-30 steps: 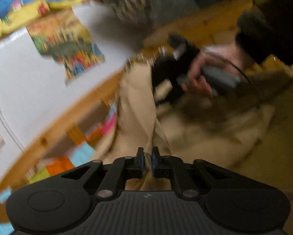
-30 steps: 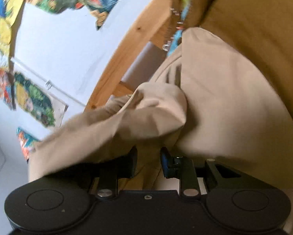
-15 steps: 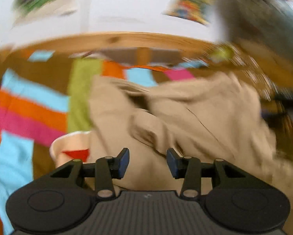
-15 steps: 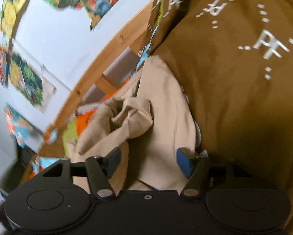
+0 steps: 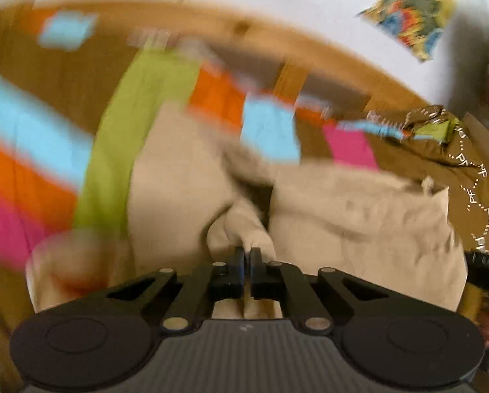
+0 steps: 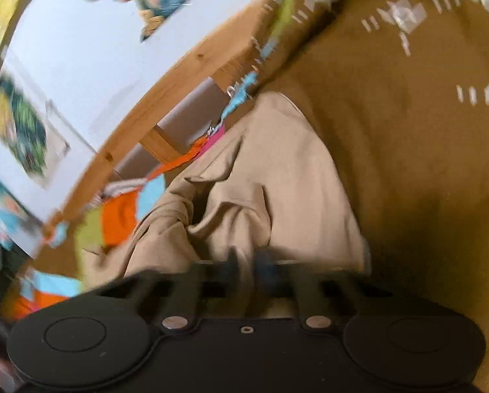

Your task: Fold large clothes

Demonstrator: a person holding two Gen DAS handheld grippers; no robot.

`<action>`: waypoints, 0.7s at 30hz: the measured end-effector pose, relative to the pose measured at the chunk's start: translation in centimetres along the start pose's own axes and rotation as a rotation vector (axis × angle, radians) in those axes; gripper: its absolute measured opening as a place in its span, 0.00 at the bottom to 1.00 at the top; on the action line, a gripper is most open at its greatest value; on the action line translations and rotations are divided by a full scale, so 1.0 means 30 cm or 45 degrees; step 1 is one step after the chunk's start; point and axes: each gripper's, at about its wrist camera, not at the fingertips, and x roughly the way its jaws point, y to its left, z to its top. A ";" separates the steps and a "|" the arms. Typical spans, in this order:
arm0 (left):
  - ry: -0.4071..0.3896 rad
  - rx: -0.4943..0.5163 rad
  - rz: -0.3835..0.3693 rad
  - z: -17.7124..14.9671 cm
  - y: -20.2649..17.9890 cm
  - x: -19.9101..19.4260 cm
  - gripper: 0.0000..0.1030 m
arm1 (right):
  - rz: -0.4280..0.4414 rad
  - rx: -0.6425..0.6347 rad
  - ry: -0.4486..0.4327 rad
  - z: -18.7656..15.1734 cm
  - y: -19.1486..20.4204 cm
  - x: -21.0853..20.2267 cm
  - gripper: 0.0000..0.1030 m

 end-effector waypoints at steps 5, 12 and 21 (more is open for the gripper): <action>-0.128 0.092 0.198 0.027 -0.014 0.018 0.00 | -0.132 -0.418 -0.109 -0.101 0.125 -0.017 0.03; -0.121 0.092 0.227 -0.085 0.010 0.038 0.07 | -0.236 -0.471 -0.139 -0.082 0.111 -0.016 0.20; -0.250 0.161 0.101 -0.122 -0.001 -0.148 0.10 | -0.242 -0.722 -0.234 -0.058 0.180 -0.063 0.25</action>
